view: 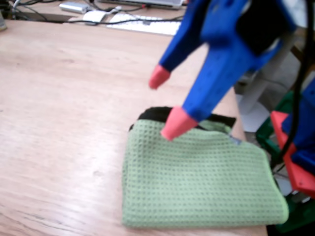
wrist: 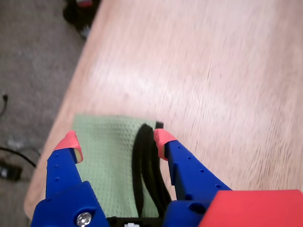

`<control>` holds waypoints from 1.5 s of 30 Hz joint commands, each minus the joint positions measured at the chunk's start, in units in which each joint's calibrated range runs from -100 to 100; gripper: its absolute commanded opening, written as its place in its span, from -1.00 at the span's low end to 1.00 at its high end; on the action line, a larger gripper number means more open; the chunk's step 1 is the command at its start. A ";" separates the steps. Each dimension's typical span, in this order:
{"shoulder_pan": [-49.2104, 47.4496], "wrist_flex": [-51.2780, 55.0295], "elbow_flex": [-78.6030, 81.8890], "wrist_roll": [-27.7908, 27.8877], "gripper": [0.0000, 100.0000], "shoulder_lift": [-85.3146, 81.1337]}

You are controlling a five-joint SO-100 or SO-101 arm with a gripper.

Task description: Clean the table

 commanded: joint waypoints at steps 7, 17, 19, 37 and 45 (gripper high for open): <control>1.21 31.81 5.57 -1.42 -0.98 -36.34; 6.29 24.51 28.13 -2.88 -0.98 -47.49; 15.93 24.51 29.26 -2.83 -0.98 -49.12; 16.95 24.42 43.80 -3.57 -0.98 -58.12; 16.78 24.42 43.80 -3.52 -0.98 -58.12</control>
